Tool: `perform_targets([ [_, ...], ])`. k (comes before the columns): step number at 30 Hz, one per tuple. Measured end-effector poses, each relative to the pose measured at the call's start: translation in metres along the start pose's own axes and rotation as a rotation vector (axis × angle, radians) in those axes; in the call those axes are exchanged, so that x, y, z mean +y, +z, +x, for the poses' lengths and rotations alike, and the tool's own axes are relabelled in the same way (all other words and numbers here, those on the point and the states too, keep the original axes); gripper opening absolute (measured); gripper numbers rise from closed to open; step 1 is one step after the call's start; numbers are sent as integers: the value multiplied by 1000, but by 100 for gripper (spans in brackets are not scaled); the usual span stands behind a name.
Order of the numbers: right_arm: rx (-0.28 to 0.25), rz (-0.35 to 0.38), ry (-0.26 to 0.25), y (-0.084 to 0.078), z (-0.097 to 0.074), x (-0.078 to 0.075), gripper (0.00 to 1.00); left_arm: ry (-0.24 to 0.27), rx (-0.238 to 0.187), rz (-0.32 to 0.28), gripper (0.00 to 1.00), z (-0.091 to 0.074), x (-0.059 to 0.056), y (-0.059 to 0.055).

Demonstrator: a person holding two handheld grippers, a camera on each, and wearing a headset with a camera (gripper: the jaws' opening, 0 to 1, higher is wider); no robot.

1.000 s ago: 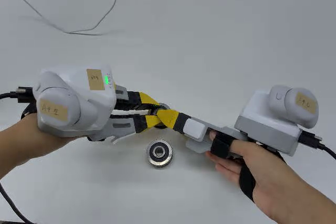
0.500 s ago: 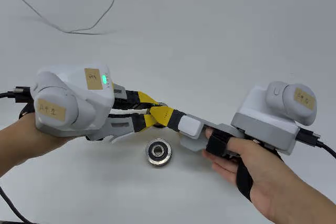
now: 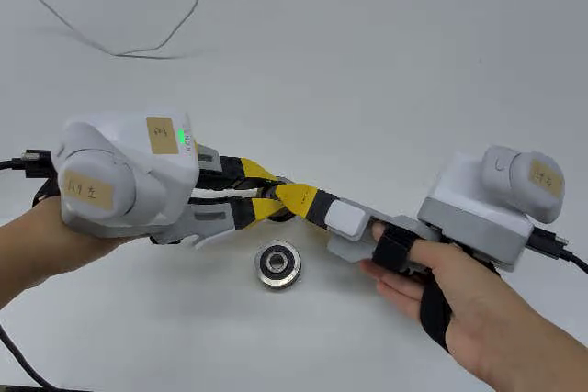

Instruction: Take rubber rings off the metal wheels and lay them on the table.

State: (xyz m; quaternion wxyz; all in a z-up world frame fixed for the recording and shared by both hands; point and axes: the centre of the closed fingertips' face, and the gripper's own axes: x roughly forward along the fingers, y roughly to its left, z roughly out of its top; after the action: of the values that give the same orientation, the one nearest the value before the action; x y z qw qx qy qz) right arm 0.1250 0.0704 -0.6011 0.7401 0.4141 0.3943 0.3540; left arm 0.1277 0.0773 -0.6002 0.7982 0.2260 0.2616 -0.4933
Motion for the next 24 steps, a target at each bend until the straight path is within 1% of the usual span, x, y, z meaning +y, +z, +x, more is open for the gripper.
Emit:
perform_targets([
  [3,4,7,7,0,-2,0,25,0,0,0,13,0,0,0],
  [8,6,-4,-7,-2,-2,-2,20,-1,0,-1,13,0,-1,1],
  [12,-14,9,-24,3,-2,-5,15,0,-1,-1,13,0,-1,1],
  [17,-5,-28,-58,3,0,-12,10,-1,0,0,13,0,-1,1],
  [19,2,-49,-75,3,0,-14,6,0,-1,-1,13,0,-1,1],
  [20,1,-72,-74,4,1,-14,5,-1,-1,0,13,0,0,1],
  [21,4,-64,-78,3,0,-13,5,-1,-1,0,13,0,0,1],
  [23,9,-98,-85,3,0,-12,5,0,0,0,13,0,0,0],
  [24,10,-97,-87,3,0,-12,4,0,0,0,13,0,0,0],
])
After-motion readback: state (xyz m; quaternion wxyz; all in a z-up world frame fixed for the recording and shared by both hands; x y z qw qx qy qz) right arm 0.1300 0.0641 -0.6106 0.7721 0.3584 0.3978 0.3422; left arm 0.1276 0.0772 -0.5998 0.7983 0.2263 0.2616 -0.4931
